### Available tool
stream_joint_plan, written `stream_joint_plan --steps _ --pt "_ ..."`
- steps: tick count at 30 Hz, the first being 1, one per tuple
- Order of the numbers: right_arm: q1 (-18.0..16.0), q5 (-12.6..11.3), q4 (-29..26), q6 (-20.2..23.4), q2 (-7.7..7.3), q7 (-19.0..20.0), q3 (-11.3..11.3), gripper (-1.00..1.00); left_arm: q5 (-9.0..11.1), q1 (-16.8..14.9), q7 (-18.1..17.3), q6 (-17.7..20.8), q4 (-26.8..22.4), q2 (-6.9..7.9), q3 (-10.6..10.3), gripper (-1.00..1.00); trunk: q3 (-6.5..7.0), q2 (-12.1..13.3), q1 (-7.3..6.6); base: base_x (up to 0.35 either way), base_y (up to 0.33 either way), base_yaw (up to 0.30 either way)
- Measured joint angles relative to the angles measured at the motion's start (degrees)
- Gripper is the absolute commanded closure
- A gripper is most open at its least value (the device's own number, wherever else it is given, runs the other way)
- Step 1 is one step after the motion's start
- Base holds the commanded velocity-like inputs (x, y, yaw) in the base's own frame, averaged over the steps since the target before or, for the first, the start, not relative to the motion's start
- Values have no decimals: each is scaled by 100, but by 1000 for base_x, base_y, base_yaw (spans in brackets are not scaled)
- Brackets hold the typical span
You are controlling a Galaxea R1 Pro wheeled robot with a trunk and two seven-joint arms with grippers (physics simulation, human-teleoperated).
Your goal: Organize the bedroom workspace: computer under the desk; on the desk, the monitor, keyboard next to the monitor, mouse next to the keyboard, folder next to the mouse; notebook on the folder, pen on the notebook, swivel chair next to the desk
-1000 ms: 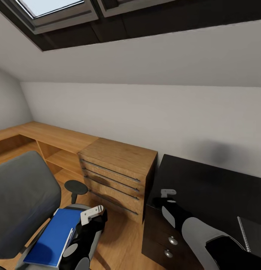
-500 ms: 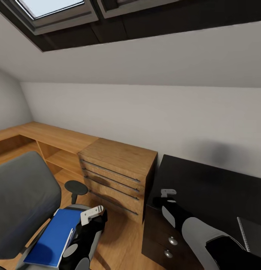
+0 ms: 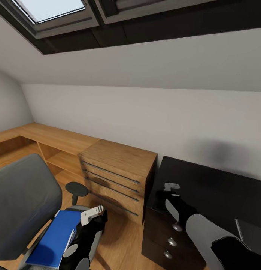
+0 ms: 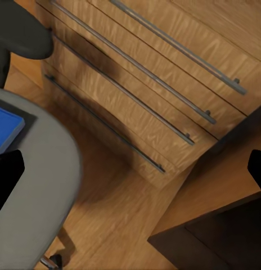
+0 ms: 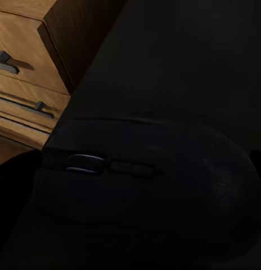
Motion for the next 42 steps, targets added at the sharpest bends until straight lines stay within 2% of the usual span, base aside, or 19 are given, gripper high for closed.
stream_joint_plan --steps 2,5,10,12,13,14,18,32,36,42 --pt "11 -184 -268 147 -117 -7 -3 100 -2 0 0 3 0 0 0 -100 36 80 -43 -212 0 0" --pt "69 -300 -603 233 -214 -44 -4 100 2 0 0 4 0 0 0 -100 90 201 -108 -276 0 0" --pt "275 -423 -1152 406 -274 -366 9 100 -1 0 0 4 0 0 0 -100 180 402 -217 -320 0 0" --pt "562 -443 -1779 539 -287 -710 12 100 -2 0 0 5 0 0 0 -100 215 482 -261 -334 0 0" --pt "975 -446 -2511 764 -293 -989 14 100 -1 0 0 5 0 0 1 -100 233 522 -283 -322 0 0" --pt "1129 -441 -2787 836 -300 -1067 11 100 2 0 0 5 0 0 0 -100 251 563 -305 -252 0 0" --pt "1365 -444 -3274 943 -353 -1179 9 100 5 0 0 3 0 1 0 -100 324 722 -395 -118 0 0" --pt "1427 -452 -3585 966 -362 -1194 16 100 7 0 0 4 2 0 0 -100 575 1285 -704 -6 0 0" --pt "1445 -619 -3670 959 -373 -1211 -145 100 11 0 0 5 10 -3 -1 -100 660 1446 -792 0 0 -229" --pt "1446 -627 -3671 958 -370 -1212 -150 100 16 0 0 5 83 -24 -1 -100 788 1687 -924 0 0 -273"
